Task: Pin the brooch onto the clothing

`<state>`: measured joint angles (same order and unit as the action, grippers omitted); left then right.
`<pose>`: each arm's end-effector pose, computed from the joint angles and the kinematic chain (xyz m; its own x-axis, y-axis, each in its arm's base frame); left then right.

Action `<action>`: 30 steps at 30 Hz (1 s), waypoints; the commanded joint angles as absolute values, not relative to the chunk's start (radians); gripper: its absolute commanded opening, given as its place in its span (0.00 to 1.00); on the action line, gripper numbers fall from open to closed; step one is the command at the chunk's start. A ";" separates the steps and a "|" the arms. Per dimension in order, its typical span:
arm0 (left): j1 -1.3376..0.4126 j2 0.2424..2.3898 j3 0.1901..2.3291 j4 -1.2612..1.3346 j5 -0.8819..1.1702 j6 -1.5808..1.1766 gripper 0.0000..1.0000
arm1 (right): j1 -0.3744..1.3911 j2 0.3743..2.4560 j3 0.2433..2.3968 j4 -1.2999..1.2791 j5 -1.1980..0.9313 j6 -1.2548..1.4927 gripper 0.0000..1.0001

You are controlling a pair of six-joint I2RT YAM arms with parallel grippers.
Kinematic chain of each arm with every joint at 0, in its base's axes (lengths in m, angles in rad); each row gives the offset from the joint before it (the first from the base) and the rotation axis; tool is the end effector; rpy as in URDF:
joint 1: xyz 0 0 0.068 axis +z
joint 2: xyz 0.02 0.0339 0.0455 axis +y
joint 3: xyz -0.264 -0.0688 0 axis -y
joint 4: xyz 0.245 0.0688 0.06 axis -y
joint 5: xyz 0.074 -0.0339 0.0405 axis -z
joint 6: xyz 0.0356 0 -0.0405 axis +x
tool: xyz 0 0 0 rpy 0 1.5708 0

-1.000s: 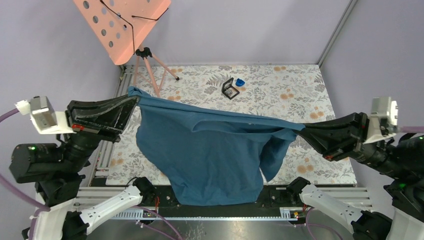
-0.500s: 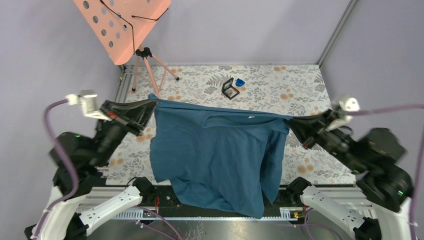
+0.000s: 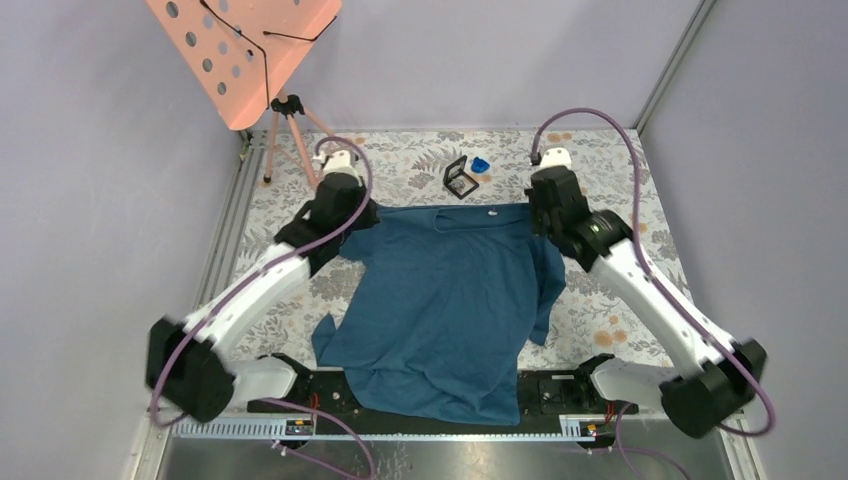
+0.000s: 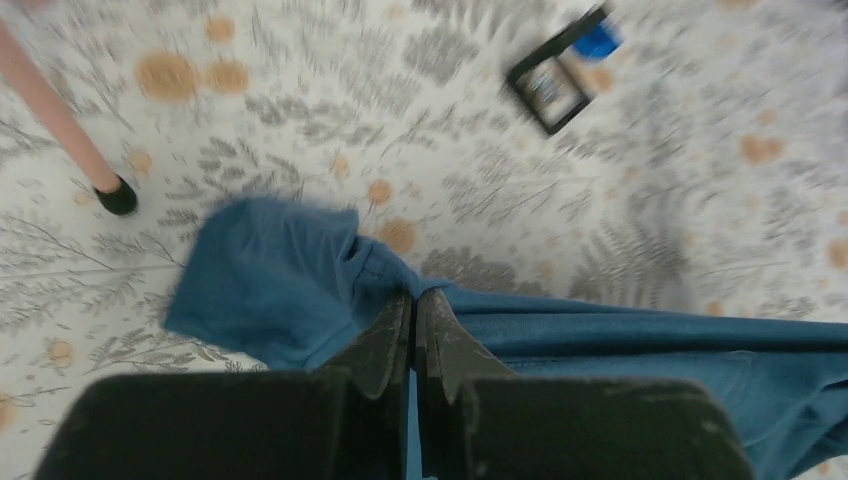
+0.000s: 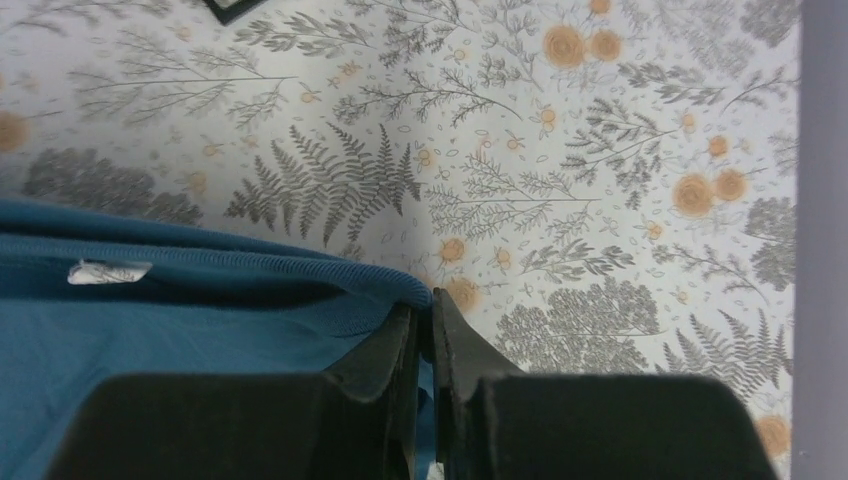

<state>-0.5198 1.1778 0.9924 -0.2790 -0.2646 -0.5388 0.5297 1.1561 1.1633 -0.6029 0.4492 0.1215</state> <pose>0.2369 -0.1249 0.3226 -0.4755 -0.2985 -0.8275 0.0378 0.9329 -0.3582 0.2201 0.1110 0.3574 -0.4982 -0.1652 -0.8512 -0.0852 0.9863 -0.1415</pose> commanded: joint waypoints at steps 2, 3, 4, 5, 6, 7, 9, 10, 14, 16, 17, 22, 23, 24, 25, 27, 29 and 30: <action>-0.423 1.463 1.130 -0.194 -0.163 -0.536 0.00 | 0.410 1.403 1.241 -0.500 0.445 0.108 0.00; -0.411 1.532 1.170 -0.202 -0.135 -0.533 0.00 | 0.405 1.465 1.277 -0.502 0.444 0.100 0.00; -0.401 1.594 1.210 -0.210 -0.119 -0.531 0.00 | 0.400 1.534 1.316 -0.504 0.446 0.093 0.00; -0.392 1.646 1.244 -0.214 -0.108 -0.531 0.00 | 0.394 1.599 1.353 -0.510 0.447 0.090 0.00; -0.386 1.695 1.281 -0.216 -0.102 -0.530 0.00 | 0.390 1.659 1.391 -0.516 0.447 0.088 0.00; -0.379 1.736 1.323 -0.215 -0.100 -0.528 0.00 | 0.386 1.720 1.428 -0.524 0.446 0.089 0.00; -0.370 1.818 1.386 -0.218 -0.099 -0.526 0.00 | 0.379 1.822 1.503 -0.542 0.451 0.094 0.00; -0.365 1.854 1.420 -0.229 -0.098 -0.526 0.00 | 0.376 1.869 1.537 -0.550 0.456 0.098 0.00; -0.356 1.971 1.586 -0.301 -0.120 -0.502 0.09 | 0.353 2.016 1.687 -0.616 0.448 0.122 0.00; -0.353 2.013 1.655 -0.338 -0.132 -0.490 0.16 | 0.343 2.073 1.744 -0.652 0.441 0.132 0.05; -0.353 2.029 1.673 -0.342 -0.130 -0.485 0.22 | 0.339 2.089 1.763 -0.662 0.433 0.132 0.11; -0.353 2.025 1.662 -0.313 -0.145 -0.465 0.59 | 0.328 2.095 1.776 -0.661 0.386 0.120 0.59; -0.352 2.019 1.651 -0.299 -0.149 -0.460 0.66 | 0.324 2.089 1.775 -0.660 0.374 0.118 0.66; -0.353 2.012 1.642 -0.291 -0.151 -0.457 0.71 | 0.324 2.081 1.774 -0.661 0.363 0.114 0.72; -0.353 2.006 1.637 -0.285 -0.148 -0.451 0.74 | 0.324 2.070 1.768 -0.662 0.356 0.110 0.76; -0.354 1.986 1.620 -0.266 -0.131 -0.440 0.78 | 0.322 2.036 1.748 -0.656 0.337 0.109 0.83; -0.356 1.952 1.589 -0.228 -0.101 -0.427 0.82 | 0.321 1.994 1.722 -0.639 0.301 0.107 0.89; -0.359 1.920 1.565 -0.206 -0.085 -0.418 0.84 | 0.321 1.963 1.698 -0.620 0.265 0.102 0.90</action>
<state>-0.3599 2.0384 1.6157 -0.3077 -0.1223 -0.4595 0.3241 2.0983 1.7275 -0.6441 0.3527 0.1135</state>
